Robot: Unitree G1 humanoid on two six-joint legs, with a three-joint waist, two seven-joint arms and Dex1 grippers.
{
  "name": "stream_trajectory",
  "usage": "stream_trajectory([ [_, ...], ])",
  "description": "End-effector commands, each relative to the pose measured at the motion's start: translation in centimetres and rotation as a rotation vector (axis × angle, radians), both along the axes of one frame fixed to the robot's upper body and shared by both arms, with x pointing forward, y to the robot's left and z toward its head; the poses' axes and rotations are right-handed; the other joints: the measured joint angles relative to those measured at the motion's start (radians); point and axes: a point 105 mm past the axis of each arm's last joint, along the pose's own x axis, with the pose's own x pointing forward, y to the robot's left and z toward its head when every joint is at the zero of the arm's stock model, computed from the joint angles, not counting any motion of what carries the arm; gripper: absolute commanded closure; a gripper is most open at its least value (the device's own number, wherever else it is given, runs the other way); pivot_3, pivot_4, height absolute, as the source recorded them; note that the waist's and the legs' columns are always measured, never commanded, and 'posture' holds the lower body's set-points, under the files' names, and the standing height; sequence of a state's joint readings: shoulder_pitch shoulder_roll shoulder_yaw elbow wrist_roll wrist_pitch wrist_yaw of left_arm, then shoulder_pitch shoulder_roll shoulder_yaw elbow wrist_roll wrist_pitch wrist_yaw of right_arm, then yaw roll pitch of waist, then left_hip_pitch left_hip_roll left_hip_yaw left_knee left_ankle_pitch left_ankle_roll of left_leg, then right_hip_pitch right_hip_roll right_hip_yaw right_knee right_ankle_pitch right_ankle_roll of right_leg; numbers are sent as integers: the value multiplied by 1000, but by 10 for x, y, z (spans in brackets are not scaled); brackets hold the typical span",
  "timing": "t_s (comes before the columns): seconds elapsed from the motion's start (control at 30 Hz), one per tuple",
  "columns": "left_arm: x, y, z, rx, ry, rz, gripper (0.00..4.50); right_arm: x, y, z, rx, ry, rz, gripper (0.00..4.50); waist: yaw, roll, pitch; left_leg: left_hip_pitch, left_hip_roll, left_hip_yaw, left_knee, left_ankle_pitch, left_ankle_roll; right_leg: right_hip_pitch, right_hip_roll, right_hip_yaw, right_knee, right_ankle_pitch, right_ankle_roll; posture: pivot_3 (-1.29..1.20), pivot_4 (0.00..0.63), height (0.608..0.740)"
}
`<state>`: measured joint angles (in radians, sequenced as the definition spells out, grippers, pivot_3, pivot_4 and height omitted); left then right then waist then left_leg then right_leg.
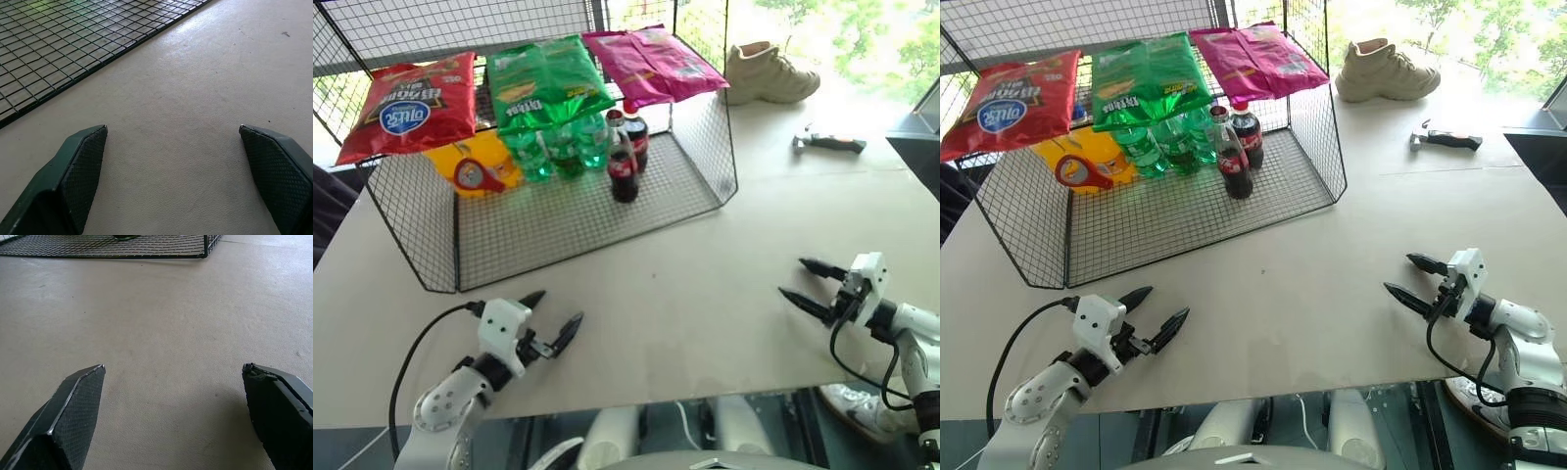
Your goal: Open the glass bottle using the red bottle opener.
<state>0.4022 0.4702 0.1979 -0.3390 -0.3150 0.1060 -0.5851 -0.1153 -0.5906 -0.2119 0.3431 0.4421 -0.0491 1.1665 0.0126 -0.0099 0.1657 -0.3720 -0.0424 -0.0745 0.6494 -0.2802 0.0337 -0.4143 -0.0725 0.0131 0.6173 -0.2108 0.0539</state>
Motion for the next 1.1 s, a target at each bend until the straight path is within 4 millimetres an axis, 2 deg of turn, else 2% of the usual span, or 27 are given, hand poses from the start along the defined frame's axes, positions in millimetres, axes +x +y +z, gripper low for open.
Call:
stream_trajectory([
  [0.03,-1,3,0,26,-6,7,33,1,-6,13,-6,-55,-9,0,0,0,0,0,0,0,0,0,0,0,0,0,0,0,0,0,150,740],
  [0.53,-1,4,1,19,-40,1,33,5,3,18,-18,-86,13,0,-1,0,0,1,0,1,0,0,0,0,0,0,1,0,0,0,150,740],
  [0.8,5,12,7,12,-95,67,33,10,14,23,-6,-107,29,0,0,0,0,2,0,1,1,0,0,0,0,0,3,0,0,0,150,740],
  [0.93,15,20,17,-7,-153,137,33,10,26,31,15,-134,53,0,0,0,0,2,0,1,2,0,0,1,1,0,4,0,0,0,150,740],
  [1.1,29,28,34,-28,-241,220,33,5,55,47,62,-177,108,0,0,0,0,3,-1,1,2,0,0,1,1,-1,5,0,0,0,150,740],
])
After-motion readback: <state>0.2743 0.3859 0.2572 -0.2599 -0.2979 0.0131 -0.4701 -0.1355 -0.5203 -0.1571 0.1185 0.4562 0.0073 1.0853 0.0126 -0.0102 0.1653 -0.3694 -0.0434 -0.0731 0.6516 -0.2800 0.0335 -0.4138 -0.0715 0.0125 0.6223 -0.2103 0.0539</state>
